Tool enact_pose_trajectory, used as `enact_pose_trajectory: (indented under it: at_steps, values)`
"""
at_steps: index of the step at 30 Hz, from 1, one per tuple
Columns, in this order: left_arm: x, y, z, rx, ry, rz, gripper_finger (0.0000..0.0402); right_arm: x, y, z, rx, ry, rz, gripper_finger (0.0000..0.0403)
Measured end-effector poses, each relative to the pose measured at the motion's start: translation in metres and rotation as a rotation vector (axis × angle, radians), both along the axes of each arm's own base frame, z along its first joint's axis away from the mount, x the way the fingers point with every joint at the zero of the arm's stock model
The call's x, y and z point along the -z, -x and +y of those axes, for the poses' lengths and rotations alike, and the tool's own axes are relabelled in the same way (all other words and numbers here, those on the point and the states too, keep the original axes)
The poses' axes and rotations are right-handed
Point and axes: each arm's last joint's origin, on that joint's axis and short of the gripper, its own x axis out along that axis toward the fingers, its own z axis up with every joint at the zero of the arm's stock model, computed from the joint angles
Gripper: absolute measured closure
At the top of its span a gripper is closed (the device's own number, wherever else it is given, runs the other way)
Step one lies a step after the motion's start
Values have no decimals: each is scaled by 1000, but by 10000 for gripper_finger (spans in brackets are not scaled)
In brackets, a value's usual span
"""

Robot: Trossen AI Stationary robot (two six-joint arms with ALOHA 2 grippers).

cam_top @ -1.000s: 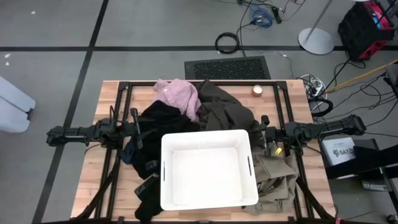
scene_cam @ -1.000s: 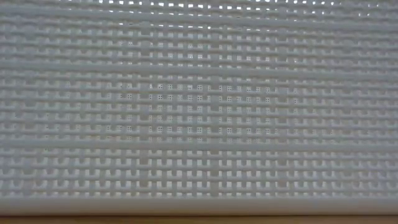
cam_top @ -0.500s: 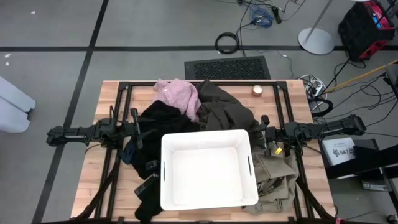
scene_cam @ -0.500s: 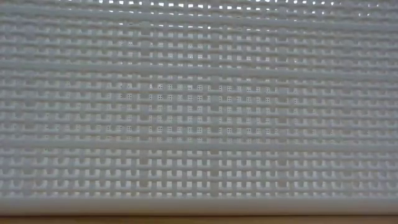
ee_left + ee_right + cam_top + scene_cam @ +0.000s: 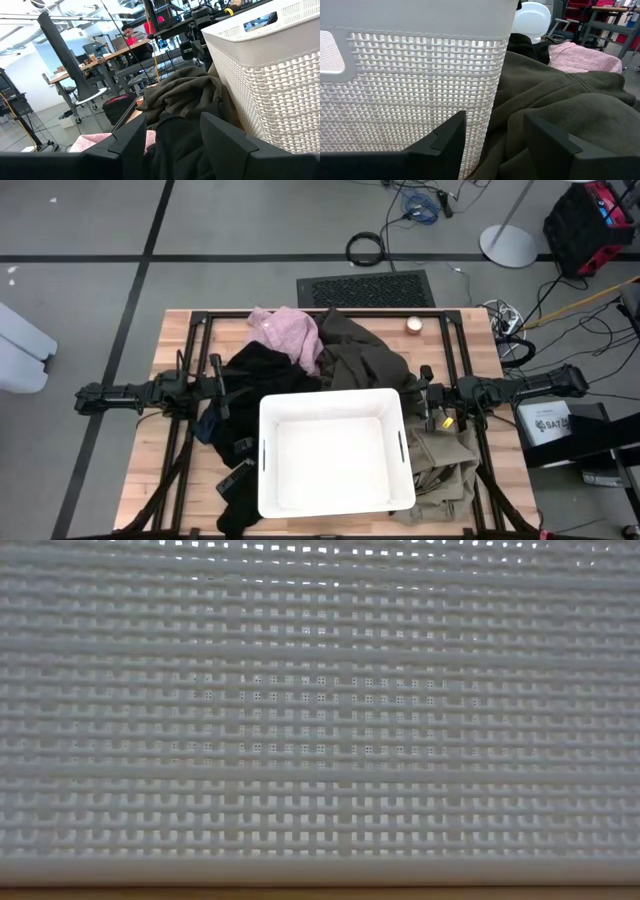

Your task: Sort clothes

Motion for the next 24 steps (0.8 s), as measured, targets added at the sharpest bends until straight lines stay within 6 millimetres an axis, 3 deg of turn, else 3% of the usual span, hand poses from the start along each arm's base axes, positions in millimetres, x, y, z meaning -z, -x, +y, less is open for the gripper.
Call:
enact_pose_trajectory:
  at_steps: [24]
  values:
    - [0, 0, 1, -23, -1, -1, 205, 0, 0, 0, 0, 0, 0, 218]
